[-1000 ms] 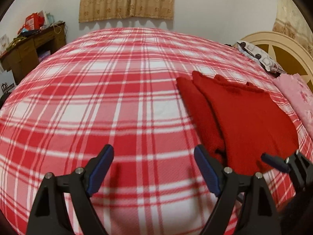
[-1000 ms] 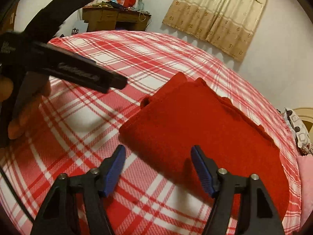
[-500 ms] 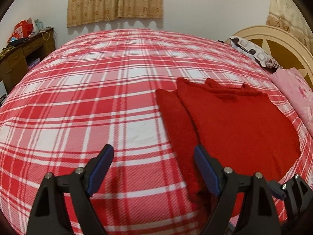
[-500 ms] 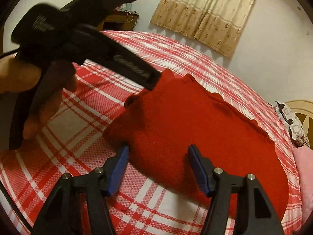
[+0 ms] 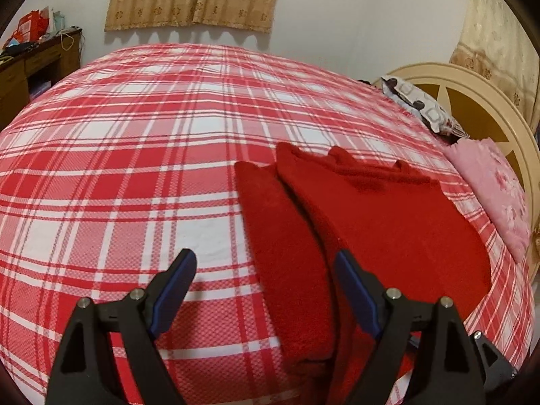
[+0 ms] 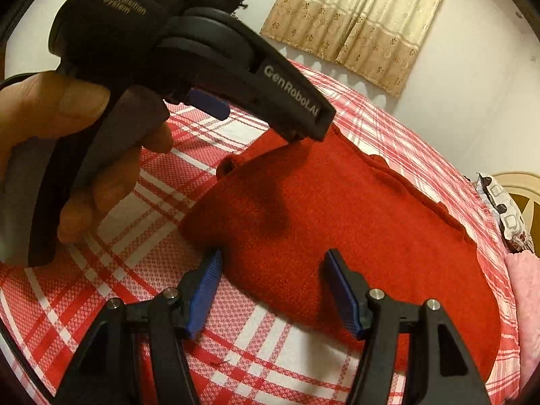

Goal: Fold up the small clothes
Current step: 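Move the right tool to the side edge of the folded dress, then grasp the side edge with the right tool and lift it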

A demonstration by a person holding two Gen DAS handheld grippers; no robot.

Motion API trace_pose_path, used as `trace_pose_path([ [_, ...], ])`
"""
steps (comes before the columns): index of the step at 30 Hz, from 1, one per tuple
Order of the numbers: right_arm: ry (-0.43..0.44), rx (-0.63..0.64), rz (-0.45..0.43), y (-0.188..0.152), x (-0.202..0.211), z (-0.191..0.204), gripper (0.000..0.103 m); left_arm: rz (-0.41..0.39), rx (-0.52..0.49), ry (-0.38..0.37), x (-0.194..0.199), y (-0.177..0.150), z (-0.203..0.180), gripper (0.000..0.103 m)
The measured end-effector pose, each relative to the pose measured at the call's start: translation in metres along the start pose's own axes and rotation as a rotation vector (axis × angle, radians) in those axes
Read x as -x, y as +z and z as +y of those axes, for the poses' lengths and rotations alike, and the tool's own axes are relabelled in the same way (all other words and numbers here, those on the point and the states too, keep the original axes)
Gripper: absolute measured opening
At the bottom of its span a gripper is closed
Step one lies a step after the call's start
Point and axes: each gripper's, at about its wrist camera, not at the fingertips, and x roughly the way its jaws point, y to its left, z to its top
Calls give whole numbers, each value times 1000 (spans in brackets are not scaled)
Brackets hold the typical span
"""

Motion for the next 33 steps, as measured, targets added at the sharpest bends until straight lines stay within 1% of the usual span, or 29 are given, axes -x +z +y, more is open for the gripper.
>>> trace_pose_path([
  [5, 31, -24, 10, 0, -6, -11, 63, -89, 29, 4, 21, 6, 4, 88],
  [6, 30, -21, 11, 1, -8, -11, 63, -96, 24, -7, 22, 9, 2, 93],
  [7, 27, -18, 13, 1, -8, -11, 63, -90, 18, -11, 20, 10, -1, 97],
  [9, 21, -11, 12, 0, -10, -11, 63, -64, -2, -18, 11, 13, -8, 97],
  [11, 23, -12, 12, 0, -11, -12, 63, -13, -25, -32, -3, 16, -15, 97],
  [14, 32, -20, 14, 0, -12, -13, 63, 35, -12, -47, -22, 17, -17, 97],
  [20, 59, -41, 20, 1, -15, -19, 63, 116, 36, 4, -49, 13, -11, 97],
  [21, 64, -46, 21, 1, -16, -21, 63, 127, 44, 1, -53, 12, -8, 97],
  [23, 69, -50, 22, 0, -17, -24, 63, 119, 43, -1, -51, 13, -9, 97],
  [27, 71, -52, 22, -1, -18, -29, 63, 137, 10, 19, -56, 14, -15, 97],
  [30, 72, -53, 21, -1, -18, -30, 63, 139, -11, 21, -57, 13, -17, 97],
  [32, 72, -52, 21, -1, -18, -30, 63, 138, -17, 14, -57, 14, -17, 95],
  [33, 71, -51, 21, -1, -18, -31, 64, 133, -18, 7, -57, 15, -18, 90],
])
